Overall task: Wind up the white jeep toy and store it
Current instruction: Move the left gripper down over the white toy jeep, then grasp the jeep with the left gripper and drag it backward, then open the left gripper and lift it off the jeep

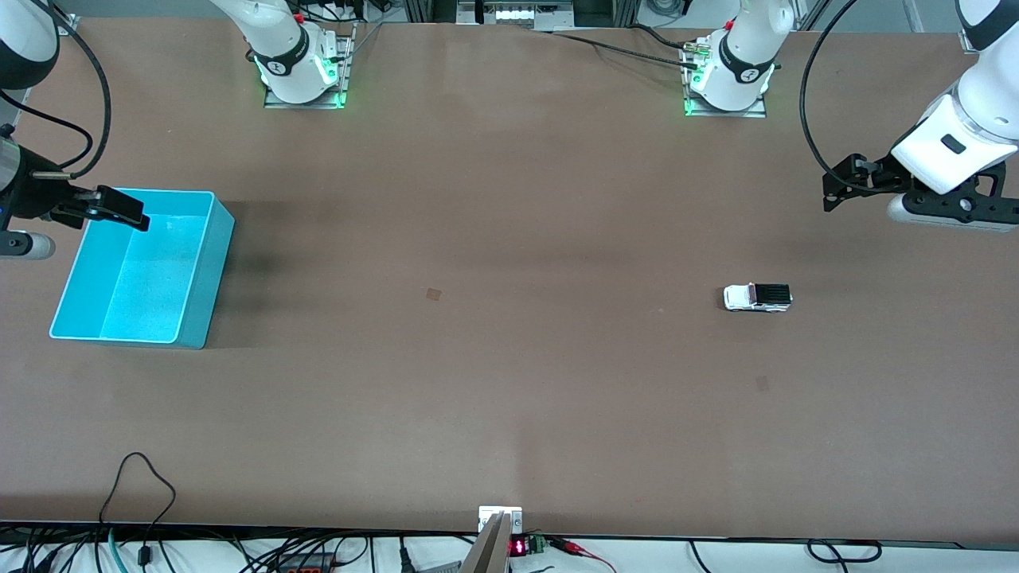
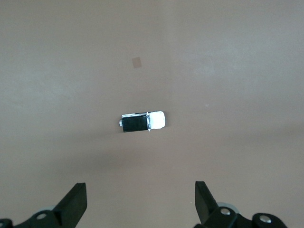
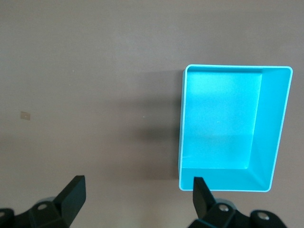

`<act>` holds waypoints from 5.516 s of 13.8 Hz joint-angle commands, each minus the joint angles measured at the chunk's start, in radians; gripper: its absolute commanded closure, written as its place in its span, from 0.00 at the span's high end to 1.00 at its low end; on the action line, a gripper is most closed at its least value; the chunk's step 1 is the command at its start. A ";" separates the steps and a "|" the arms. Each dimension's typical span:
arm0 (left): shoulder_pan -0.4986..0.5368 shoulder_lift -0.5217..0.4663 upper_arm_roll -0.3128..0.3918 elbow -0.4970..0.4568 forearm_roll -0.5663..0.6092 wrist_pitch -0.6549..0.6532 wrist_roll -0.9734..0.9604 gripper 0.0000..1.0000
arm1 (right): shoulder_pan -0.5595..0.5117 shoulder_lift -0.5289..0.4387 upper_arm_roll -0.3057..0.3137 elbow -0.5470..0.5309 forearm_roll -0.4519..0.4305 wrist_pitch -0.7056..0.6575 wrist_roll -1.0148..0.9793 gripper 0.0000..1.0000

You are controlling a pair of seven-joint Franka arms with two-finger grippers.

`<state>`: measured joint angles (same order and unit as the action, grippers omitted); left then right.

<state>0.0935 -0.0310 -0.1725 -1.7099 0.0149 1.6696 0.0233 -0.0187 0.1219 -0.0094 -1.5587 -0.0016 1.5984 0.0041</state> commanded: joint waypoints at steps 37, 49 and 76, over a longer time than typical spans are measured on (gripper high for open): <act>0.081 0.316 -0.001 -0.453 0.169 0.686 1.377 1.00 | 0.043 -0.016 0.017 0.031 0.000 0.020 0.001 1.00; 0.103 0.441 -0.005 -0.450 0.169 0.852 1.469 0.24 | 0.031 -0.016 0.019 0.031 -0.001 0.018 -0.012 1.00; 0.494 0.560 0.005 -0.335 0.168 0.845 1.913 0.56 | 0.072 -0.129 0.091 0.054 0.028 -0.020 0.025 1.00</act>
<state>0.5655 0.4788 -0.1590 -2.0681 0.1627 2.5175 1.9185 0.0425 0.0577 0.0331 -1.5016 0.0129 1.6061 0.0050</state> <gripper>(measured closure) 0.498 0.000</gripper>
